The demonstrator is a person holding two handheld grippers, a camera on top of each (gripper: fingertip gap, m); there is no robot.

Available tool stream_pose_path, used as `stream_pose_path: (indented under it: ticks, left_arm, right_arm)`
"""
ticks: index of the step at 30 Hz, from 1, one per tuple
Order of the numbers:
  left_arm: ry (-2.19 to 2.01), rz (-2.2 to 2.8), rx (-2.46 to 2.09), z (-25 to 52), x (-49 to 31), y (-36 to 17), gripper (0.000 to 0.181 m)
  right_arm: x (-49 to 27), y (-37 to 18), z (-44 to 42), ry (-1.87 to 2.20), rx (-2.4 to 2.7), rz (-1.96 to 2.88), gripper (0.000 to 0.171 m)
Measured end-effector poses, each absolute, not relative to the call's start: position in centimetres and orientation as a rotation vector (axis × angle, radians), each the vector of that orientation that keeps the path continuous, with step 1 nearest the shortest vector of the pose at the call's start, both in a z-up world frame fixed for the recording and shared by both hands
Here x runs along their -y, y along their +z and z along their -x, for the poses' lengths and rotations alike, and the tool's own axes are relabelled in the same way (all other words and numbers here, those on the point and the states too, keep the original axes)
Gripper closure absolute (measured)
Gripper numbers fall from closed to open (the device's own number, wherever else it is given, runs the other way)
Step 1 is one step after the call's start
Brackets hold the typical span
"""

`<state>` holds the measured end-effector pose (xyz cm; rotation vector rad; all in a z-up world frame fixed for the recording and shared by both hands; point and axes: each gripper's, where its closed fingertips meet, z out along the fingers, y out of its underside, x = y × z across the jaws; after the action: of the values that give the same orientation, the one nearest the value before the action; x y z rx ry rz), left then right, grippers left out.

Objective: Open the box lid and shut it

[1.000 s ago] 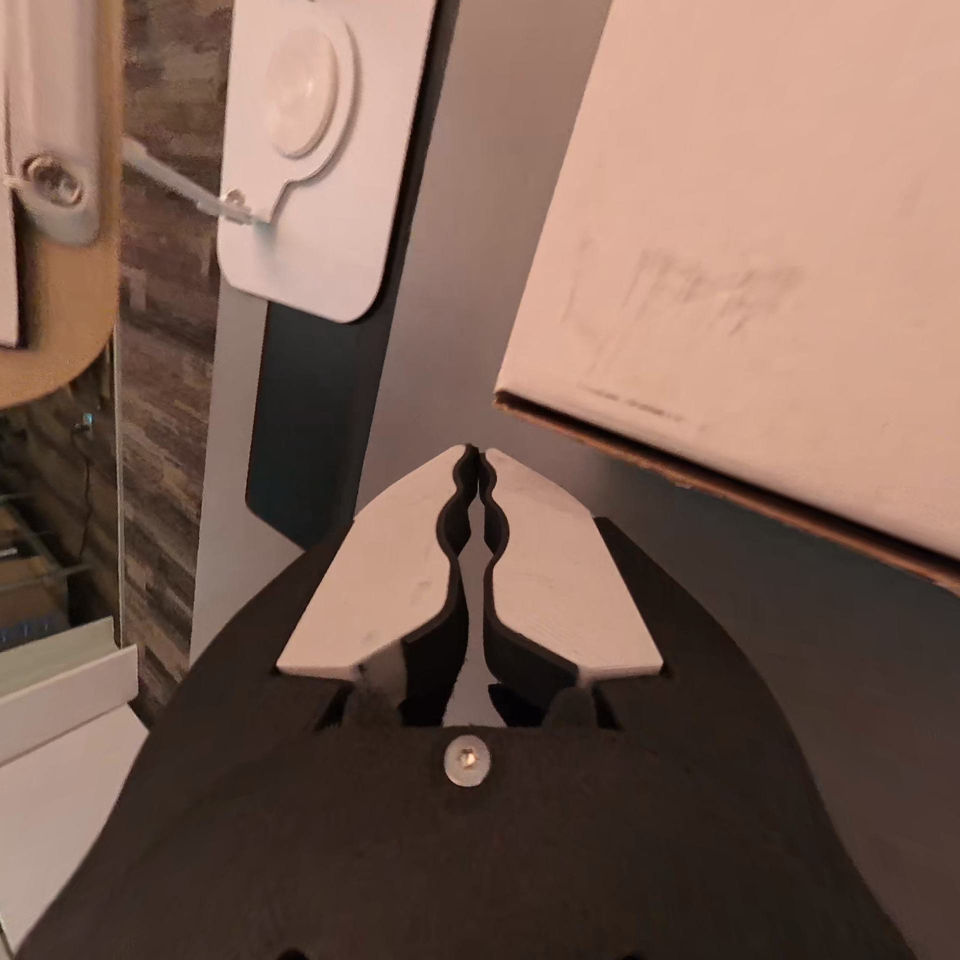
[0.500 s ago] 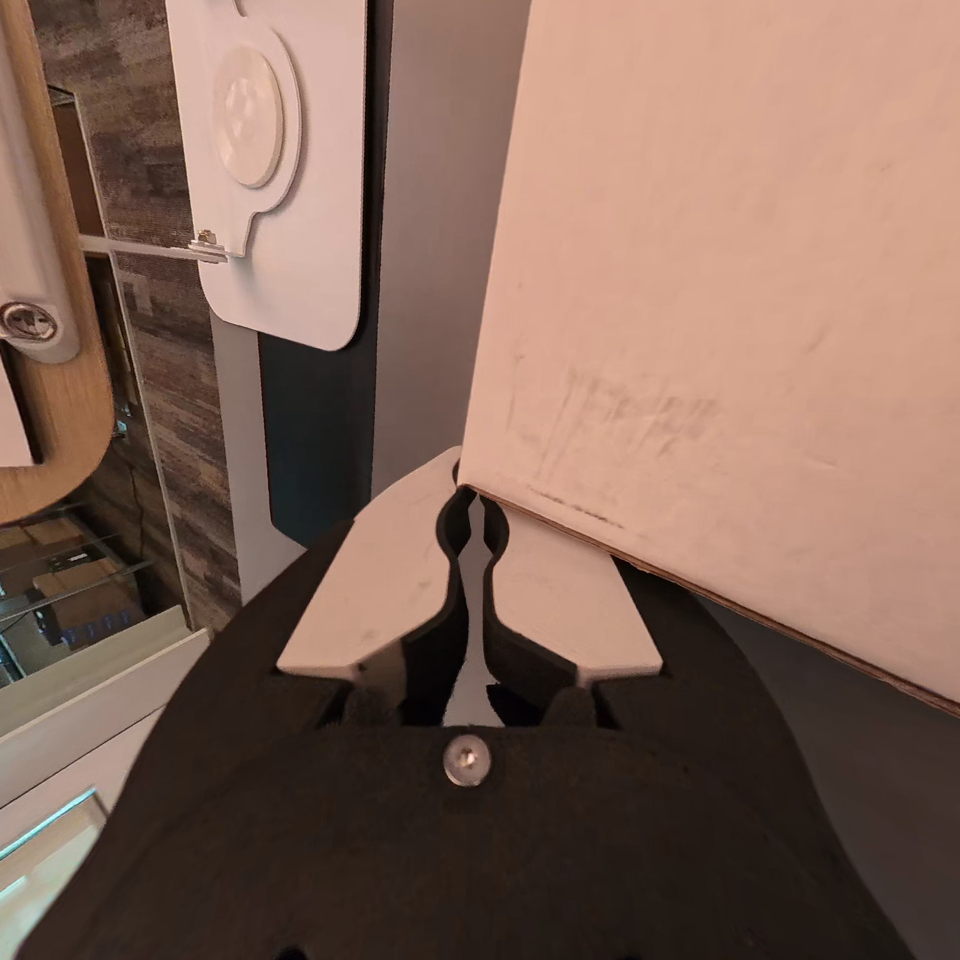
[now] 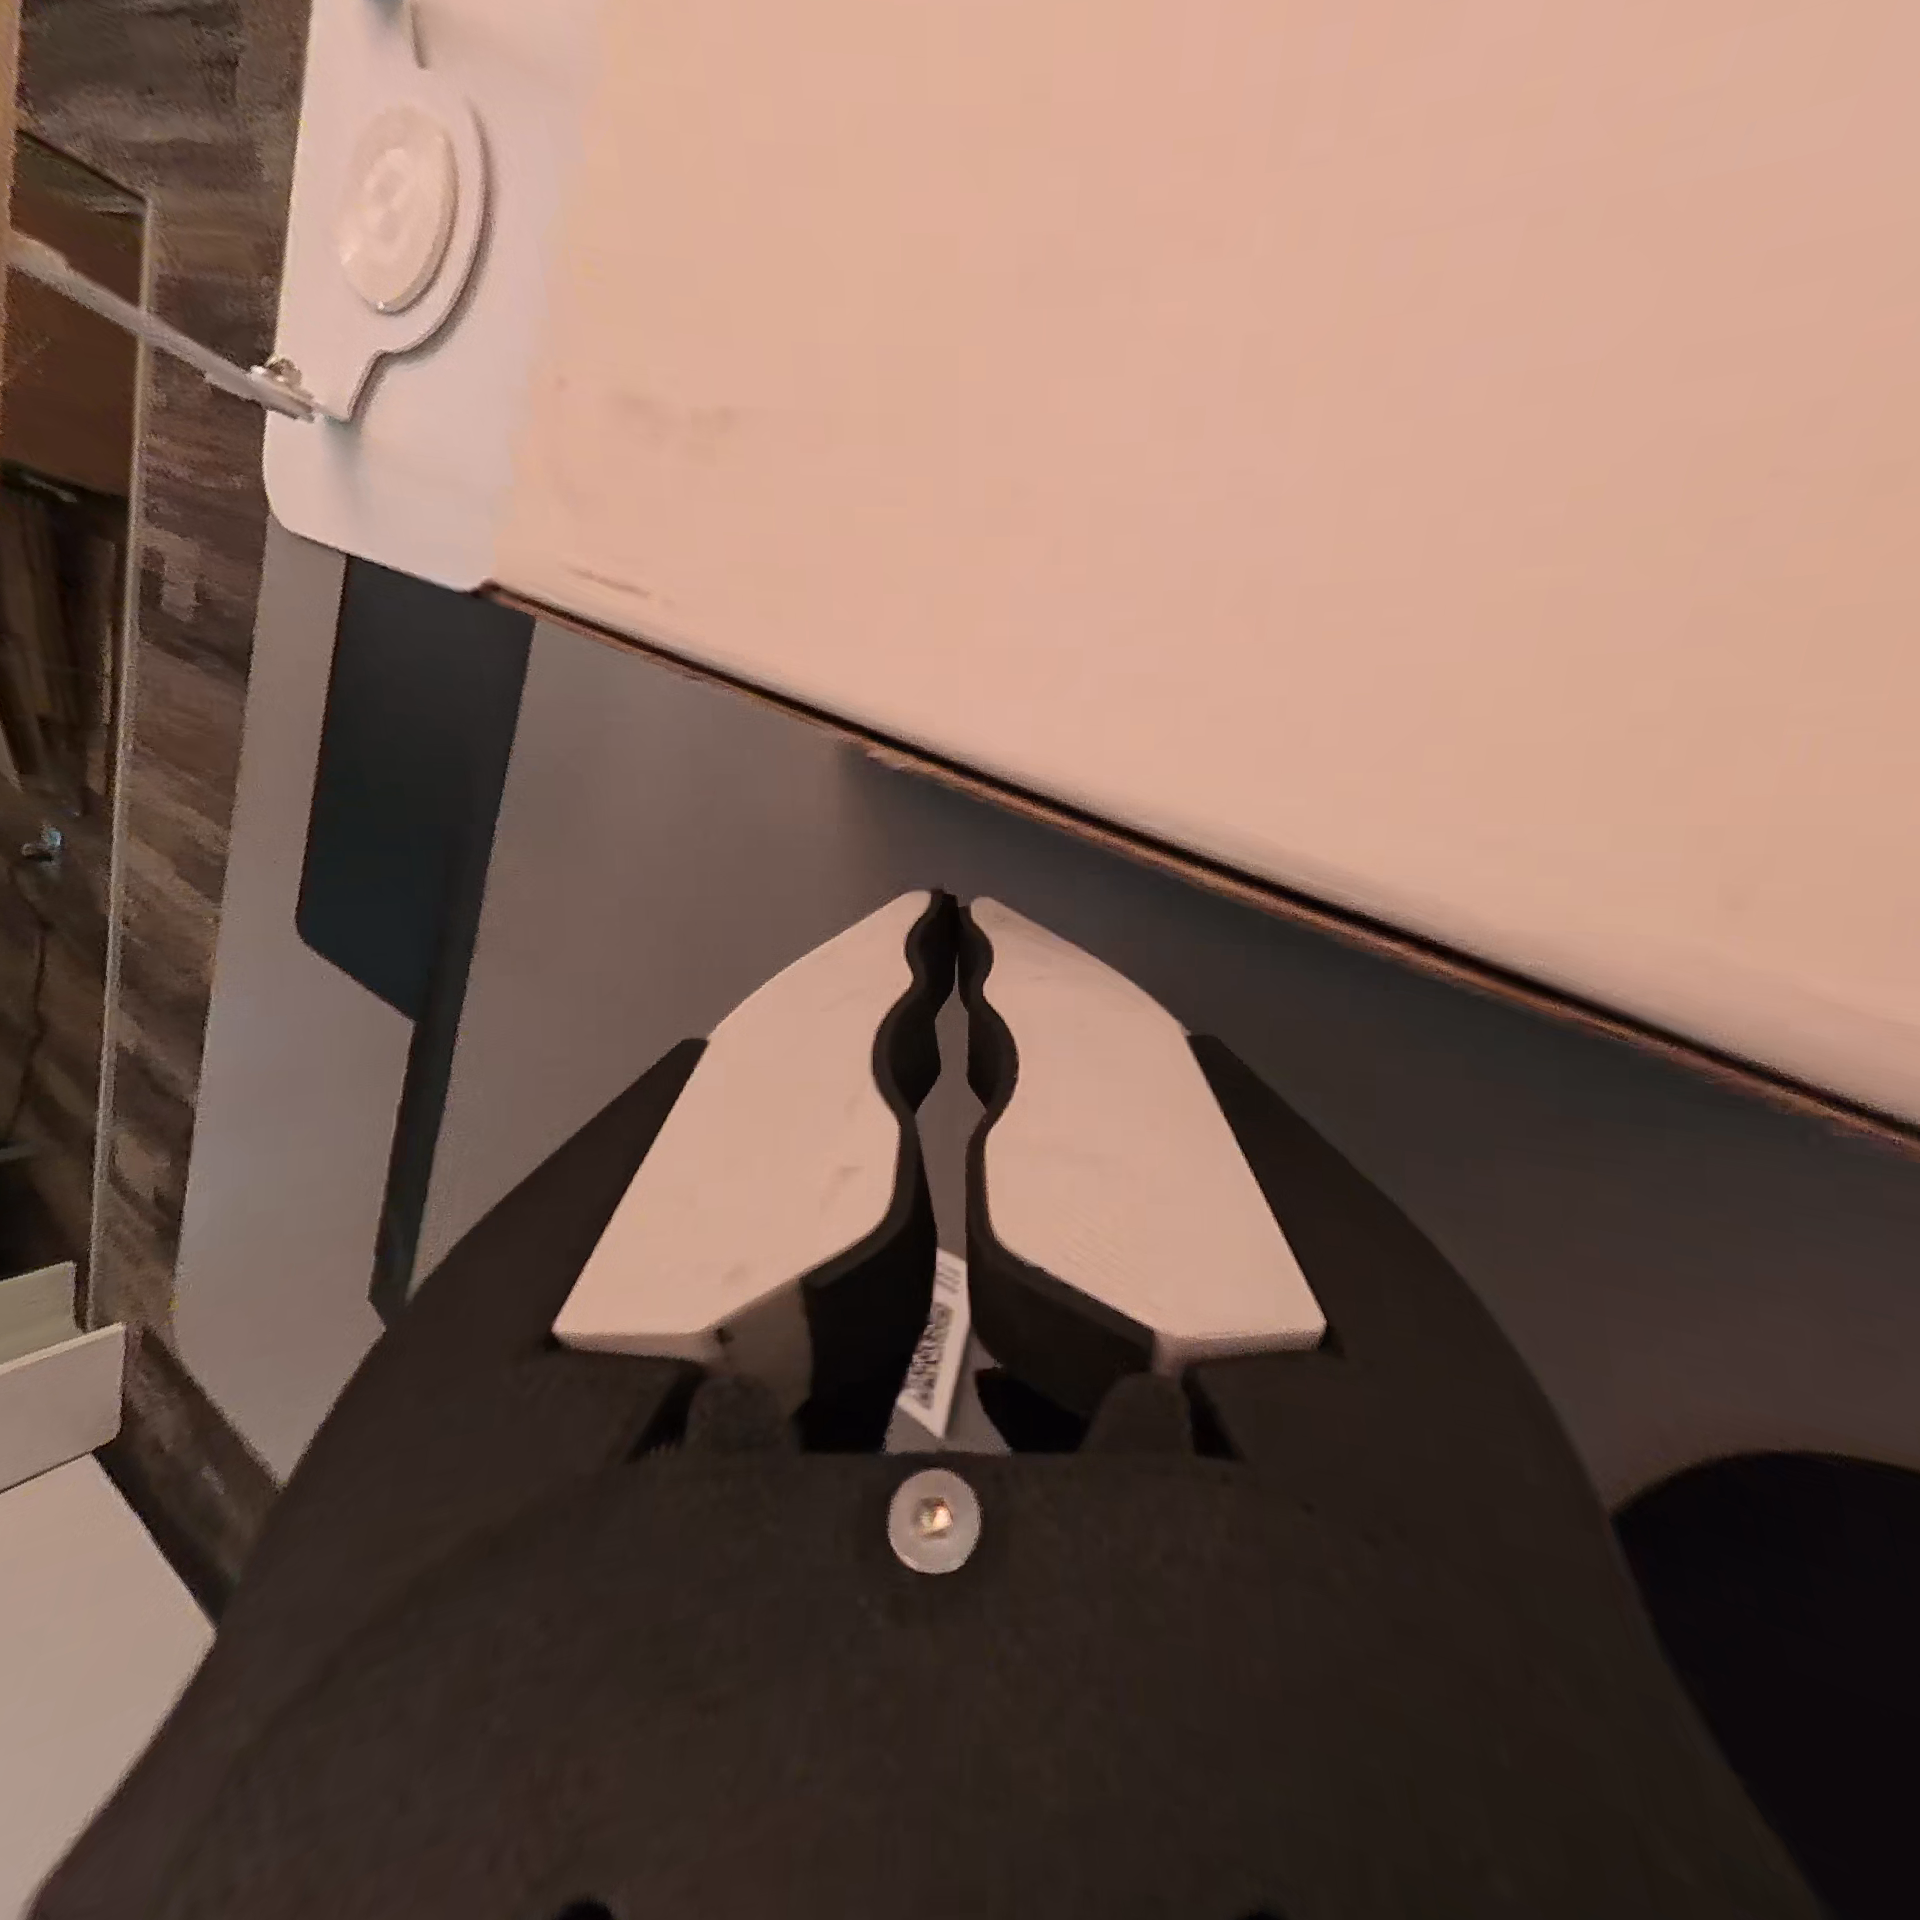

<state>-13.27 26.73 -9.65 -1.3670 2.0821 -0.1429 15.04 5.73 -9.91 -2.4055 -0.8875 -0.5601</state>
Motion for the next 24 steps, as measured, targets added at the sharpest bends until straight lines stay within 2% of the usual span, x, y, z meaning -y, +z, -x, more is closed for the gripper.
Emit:
stream_pose_path:
  ticks: [4, 6, 10, 14, 16, 17, 18, 24]
  left_arm:
    - [-0.148, 1.368, -2.070, 13.4, -25.1, -9.9, 0.181]
    - [-0.140, 1.446, -2.001, 15.0, -25.6, -9.3, 0.181]
    - [-0.631, 1.576, -1.671, 19.8, -22.6, -5.6, 0.181]
    - [-1.020, 1.500, -1.348, 23.8, -17.9, -2.2, 0.181]
    - [-1.146, 1.447, -1.224, 24.6, -15.6, -1.0, 0.155]
    - [-1.200, 1.427, -1.175, 24.8, -14.4, -0.6, 0.150]
    - [-1.246, 1.401, -1.132, 24.9, -13.2, -0.2, 0.147]
    - [-1.287, 1.265, -1.004, 23.8, -9.3, -0.1, 0.145]
  right_arm:
    - [-6.0, -9.9, -12.8, -0.511, 0.872, 2.387, 0.170]
    - [-4.7, -9.2, -14.0, -0.623, 0.759, 2.413, 0.170]
    - [2.0, -5.4, -12.9, -0.586, 0.426, 2.207, 0.171]
    - [7.4, -1.0, -5.9, -0.674, 0.461, 1.789, 0.171]
    - [7.9, -0.4, -1.4, -0.651, 0.508, 1.692, 0.170]
    - [7.8, -0.4, 0.7, -0.637, 0.521, 1.663, 0.155]
    - [7.5, -0.5, 2.6, -0.630, 0.536, 1.638, 0.147]
    - [3.7, -2.1, 10.5, -0.679, 0.658, 1.567, 0.143]
